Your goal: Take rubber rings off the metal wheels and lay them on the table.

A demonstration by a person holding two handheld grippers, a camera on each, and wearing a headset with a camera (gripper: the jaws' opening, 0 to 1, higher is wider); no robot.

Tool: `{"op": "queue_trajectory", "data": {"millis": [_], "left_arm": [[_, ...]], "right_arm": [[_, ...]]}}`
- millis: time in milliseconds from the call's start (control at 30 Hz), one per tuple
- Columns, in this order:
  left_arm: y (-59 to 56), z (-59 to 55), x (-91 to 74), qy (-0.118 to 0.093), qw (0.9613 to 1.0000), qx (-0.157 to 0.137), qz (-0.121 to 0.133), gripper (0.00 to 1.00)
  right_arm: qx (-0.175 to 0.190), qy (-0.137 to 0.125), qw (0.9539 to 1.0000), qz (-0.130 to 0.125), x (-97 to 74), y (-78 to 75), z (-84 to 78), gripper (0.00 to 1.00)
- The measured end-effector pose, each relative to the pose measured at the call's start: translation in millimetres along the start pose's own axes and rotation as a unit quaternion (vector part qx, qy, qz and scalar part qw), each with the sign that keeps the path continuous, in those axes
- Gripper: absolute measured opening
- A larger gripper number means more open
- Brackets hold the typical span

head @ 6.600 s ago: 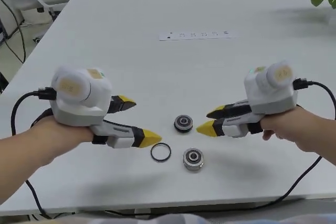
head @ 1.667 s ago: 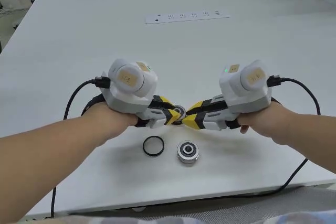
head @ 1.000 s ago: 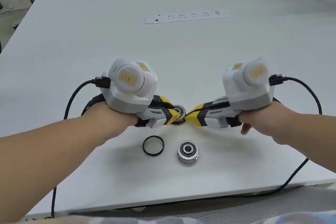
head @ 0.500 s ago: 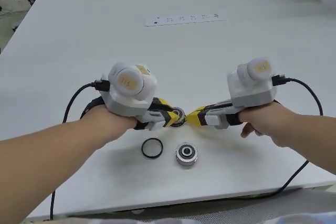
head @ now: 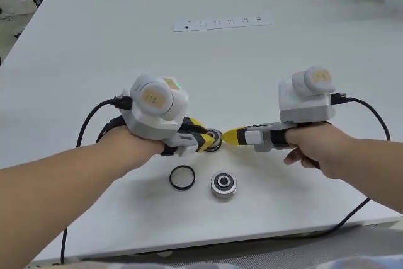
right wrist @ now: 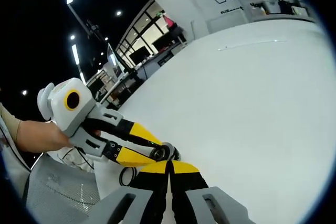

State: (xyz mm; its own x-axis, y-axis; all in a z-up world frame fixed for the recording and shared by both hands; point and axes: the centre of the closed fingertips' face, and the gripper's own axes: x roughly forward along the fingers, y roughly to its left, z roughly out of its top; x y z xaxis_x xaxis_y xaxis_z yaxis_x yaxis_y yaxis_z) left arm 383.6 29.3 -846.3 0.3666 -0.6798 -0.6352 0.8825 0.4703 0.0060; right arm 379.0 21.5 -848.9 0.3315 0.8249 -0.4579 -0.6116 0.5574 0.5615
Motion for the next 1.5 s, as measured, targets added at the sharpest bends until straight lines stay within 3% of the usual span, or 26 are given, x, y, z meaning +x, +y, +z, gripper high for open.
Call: {"op": "queue_trajectory", "data": {"millis": [267, 800, 833, 867, 900, 933, 1133, 1500], "left_arm": [[0.1, -0.2, -0.1, 0.004, 1.0, 0.003, 0.001, 0.13], [2.8, -1.1, 1.2, 0.004, 1.0, 0.006, 0.001, 0.13], [2.7, -1.1, 1.2, 0.004, 1.0, 0.006, 0.0, 0.13], [2.3, -1.8, 1.1, 0.005, 1.0, 0.006, -0.001, 0.13], [3.8, -1.8, 1.1, 0.004, 1.0, 0.008, 0.001, 0.13], [3.7, -2.2, 1.3, 0.002, 1.0, 0.007, 0.0, 0.13], [4.5, -2.7, 2.0, 0.001, 1.0, 0.006, 0.002, 0.13], [2.1, -1.7, 2.4, -0.003, 1.0, 0.006, 0.002, 0.13]], "right_arm": [[-0.02, 0.003, 0.9998, -0.003, 0.9, 3.4, 1.8, 0.0], [-0.04, 0.012, 0.999, 0.015, 4.7, 15.1, 2.8, 0.0], [-0.042, 0.007, 0.9989, 0.021, 5.6, 18.1, 5.1, 0.0], [-0.035, -0.021, 0.9982, 0.044, 9.2, 29.3, 17.5, 0.0], [-0.043, 0.011, 0.9987, 0.025, 6.0, 22.5, 7.6, 0.0], [-0.07, 0.013, 0.9972, 0.025, 6.9, 20.5, 9.1, 0.0], [-0.044, 0.006, 0.9984, 0.035, 2.4, 19.3, 9.0, 0.0], [-0.045, 0.007, 0.9973, 0.057, -1.9, 30.9, 7.0, 0.0]]}}
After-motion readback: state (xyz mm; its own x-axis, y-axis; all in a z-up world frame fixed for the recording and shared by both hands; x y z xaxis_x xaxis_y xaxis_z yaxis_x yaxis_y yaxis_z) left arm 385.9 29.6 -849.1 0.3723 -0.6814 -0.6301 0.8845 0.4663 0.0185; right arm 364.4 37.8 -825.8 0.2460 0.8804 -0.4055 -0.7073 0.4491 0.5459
